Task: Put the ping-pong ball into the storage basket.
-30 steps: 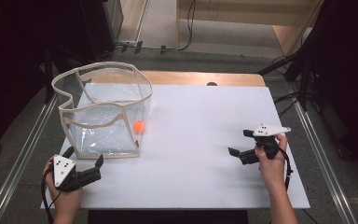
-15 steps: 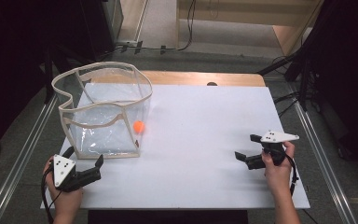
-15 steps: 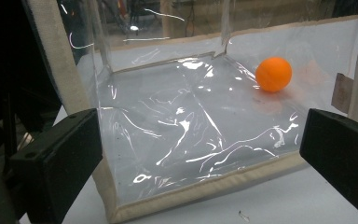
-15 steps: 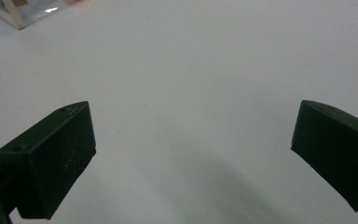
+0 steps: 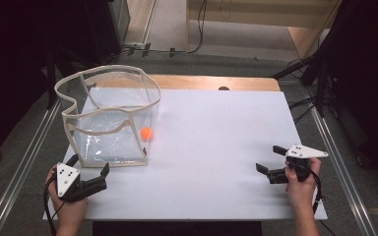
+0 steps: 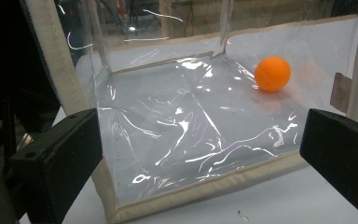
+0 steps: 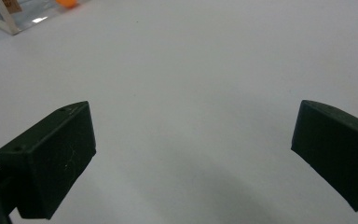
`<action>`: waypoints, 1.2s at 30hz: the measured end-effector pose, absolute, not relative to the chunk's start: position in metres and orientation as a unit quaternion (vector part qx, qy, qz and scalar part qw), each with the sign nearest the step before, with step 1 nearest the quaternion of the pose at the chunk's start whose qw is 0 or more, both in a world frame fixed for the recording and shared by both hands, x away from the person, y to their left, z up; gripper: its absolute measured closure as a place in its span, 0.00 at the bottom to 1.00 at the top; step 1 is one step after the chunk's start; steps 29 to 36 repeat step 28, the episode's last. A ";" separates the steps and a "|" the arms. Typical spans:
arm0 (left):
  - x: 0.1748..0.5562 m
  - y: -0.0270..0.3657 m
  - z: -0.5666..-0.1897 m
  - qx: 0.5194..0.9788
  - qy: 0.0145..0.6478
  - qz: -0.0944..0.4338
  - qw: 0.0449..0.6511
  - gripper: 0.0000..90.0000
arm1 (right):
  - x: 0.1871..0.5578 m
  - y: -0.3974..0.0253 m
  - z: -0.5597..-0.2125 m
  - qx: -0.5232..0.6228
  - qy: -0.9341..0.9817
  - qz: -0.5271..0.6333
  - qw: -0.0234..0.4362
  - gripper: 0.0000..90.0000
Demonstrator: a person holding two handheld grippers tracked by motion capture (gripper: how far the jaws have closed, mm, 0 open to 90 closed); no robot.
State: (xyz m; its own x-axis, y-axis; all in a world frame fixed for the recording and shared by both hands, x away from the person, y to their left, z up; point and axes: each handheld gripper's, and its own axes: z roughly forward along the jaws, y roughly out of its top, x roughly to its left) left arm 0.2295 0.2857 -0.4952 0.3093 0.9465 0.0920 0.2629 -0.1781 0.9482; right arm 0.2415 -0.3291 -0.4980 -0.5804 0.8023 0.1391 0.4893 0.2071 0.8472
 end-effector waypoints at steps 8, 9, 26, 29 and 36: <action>0.230 0.286 -0.495 0.669 0.451 0.376 0.455 0.00 | 0.228 -0.341 -0.502 0.437 0.749 0.465 0.177 0.00; 0.230 0.286 -0.495 0.669 0.452 0.375 0.455 0.00 | 0.227 -0.343 -0.502 0.437 0.749 0.465 0.178 0.00; 0.230 0.286 -0.495 0.670 0.452 0.375 0.455 0.00 | 0.222 -0.352 -0.506 0.446 0.741 0.469 0.179 0.00; 0.230 0.285 -0.495 0.670 0.452 0.375 0.455 0.00 | 0.223 -0.351 -0.506 0.446 0.742 0.468 0.178 0.00; 0.230 0.285 -0.495 0.670 0.452 0.375 0.455 0.00 | 0.223 -0.351 -0.506 0.446 0.742 0.468 0.178 0.00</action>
